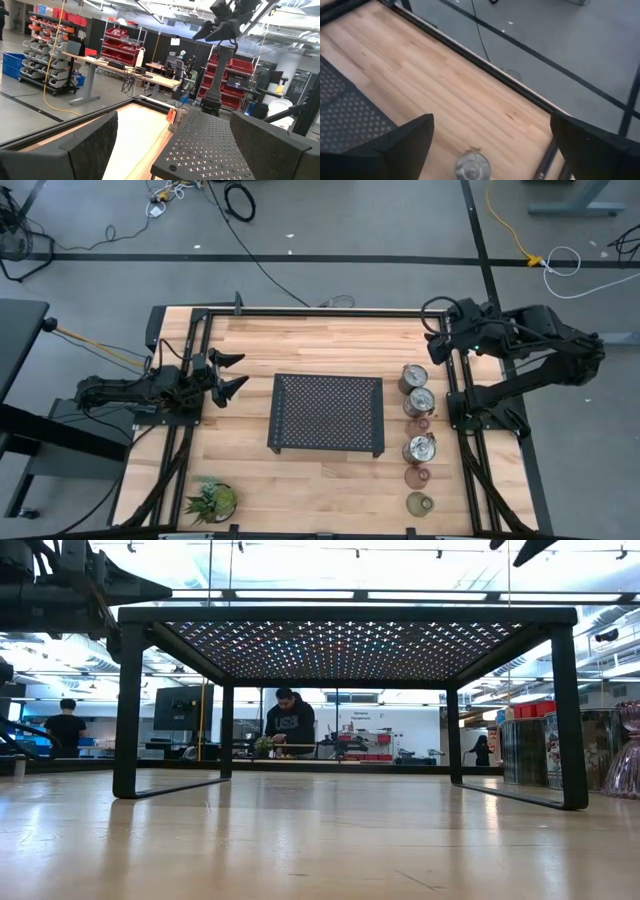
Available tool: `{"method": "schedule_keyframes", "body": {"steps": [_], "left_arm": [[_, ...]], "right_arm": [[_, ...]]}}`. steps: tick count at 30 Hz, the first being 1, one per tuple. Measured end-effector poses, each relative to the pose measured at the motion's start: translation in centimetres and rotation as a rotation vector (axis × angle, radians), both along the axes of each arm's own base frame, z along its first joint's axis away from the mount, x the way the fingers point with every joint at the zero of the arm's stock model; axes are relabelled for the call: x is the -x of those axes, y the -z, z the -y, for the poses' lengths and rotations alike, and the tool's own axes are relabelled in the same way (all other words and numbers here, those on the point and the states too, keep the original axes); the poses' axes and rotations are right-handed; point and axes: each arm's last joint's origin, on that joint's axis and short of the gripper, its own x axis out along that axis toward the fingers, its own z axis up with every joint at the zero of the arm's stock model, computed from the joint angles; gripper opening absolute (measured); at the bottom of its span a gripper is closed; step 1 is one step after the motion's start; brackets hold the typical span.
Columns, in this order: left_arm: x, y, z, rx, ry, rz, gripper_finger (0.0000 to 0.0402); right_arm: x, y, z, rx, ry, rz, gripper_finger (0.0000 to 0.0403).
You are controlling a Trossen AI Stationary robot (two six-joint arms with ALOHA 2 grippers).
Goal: Pick & Place candle stick holders
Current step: Put the orange scented candle on the shelf
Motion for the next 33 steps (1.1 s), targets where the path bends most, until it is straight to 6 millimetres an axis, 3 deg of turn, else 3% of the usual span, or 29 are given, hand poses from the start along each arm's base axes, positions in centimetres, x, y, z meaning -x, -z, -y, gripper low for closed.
{"method": "schedule_keyframes", "body": {"steps": [11,22,28,33], "left_arm": [[0.0,0.0,0.0,0.001,0.0,0.0,0.0385],[0.0,0.0,0.0,0.0,0.0,0.0,0.0385],[0.0,0.0,0.0,0.007,0.001,0.003,0.0385],[0.0,0.0,0.0,0.025,0.005,0.009,0.0385]], "right_arm": [[-0.5,2.5,1.7,0.011,0.083,-0.151,0.0399],[0.5,3.3,5.0,-0.219,0.168,-0.176,0.0398],[0.5,7.6,6.4,-0.397,0.22,-0.29,0.0398],[-0.1,11.7,7.0,-0.421,0.212,-0.39,0.0398]]}}
